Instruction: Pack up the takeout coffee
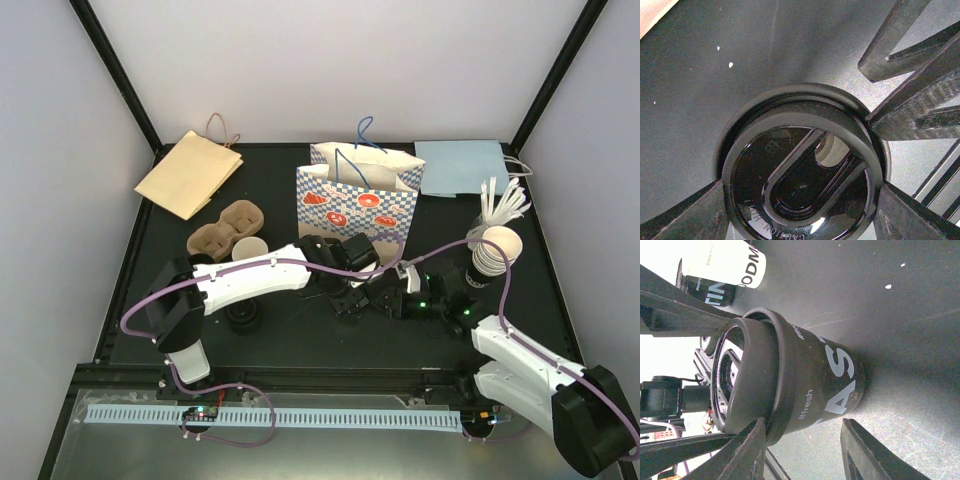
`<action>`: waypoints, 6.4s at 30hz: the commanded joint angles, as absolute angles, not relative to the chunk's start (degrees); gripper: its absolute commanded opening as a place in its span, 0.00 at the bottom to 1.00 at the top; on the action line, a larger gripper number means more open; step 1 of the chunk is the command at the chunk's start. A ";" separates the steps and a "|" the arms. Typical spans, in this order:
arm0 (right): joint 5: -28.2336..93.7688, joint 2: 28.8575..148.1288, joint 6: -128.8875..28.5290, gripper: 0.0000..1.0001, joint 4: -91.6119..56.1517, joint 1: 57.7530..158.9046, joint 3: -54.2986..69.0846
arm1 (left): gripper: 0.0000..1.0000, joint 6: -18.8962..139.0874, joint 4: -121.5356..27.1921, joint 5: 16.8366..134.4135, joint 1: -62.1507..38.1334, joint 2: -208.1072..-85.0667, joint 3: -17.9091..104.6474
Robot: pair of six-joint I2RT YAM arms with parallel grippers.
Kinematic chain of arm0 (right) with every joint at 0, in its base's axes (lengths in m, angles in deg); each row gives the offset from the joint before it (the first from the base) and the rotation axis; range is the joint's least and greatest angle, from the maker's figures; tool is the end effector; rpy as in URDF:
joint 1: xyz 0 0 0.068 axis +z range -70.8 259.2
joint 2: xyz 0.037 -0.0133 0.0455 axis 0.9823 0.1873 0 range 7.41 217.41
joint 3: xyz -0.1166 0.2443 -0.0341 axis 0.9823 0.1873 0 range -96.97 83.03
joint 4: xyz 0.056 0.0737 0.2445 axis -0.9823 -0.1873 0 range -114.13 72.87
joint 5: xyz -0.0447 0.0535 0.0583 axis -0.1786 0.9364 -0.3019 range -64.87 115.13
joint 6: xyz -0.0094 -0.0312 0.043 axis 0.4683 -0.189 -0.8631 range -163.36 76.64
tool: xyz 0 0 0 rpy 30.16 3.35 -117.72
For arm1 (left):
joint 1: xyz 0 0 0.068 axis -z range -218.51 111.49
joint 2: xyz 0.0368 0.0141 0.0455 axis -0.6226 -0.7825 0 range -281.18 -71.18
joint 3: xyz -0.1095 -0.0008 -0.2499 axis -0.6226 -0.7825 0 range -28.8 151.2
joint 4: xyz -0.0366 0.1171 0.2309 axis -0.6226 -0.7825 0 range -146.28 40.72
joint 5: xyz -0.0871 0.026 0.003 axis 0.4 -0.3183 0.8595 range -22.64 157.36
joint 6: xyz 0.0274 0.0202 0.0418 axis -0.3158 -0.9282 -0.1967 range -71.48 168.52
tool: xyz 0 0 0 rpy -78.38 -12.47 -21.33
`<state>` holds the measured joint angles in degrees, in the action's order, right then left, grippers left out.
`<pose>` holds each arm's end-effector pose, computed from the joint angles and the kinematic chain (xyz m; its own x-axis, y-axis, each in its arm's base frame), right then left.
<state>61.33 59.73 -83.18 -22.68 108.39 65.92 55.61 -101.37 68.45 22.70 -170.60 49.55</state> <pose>0.1391 0.1018 0.1632 -0.9399 0.0669 -0.3349 -0.2373 0.5773 0.7813 0.1658 -0.3029 0.2369 -0.5660 0.7734 -0.2853 0.8152 0.5767 -0.0538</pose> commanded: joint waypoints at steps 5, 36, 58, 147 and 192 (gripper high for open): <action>61.60 61.89 -86.40 0.44 -16.04 108.57 67.04 | 0.60 55.98 -105.61 69.52 22.75 -176.78 46.07; 48.11 77.59 -94.16 0.31 -17.66 108.57 78.27 | 0.60 56.95 -104.74 70.38 22.76 -178.68 45.21; 53.56 84.52 -97.87 0.30 -20.22 118.07 77.21 | 0.60 57.83 -102.82 72.72 22.66 -178.63 40.29; 70.76 86.59 -91.90 0.32 0.60 102.59 72.03 | 0.60 56.70 -104.50 71.75 21.96 -177.64 40.92; 81.37 79.75 -85.93 0.01 -1.52 99.57 60.70 | 0.60 56.25 -104.65 71.86 21.96 -176.56 40.46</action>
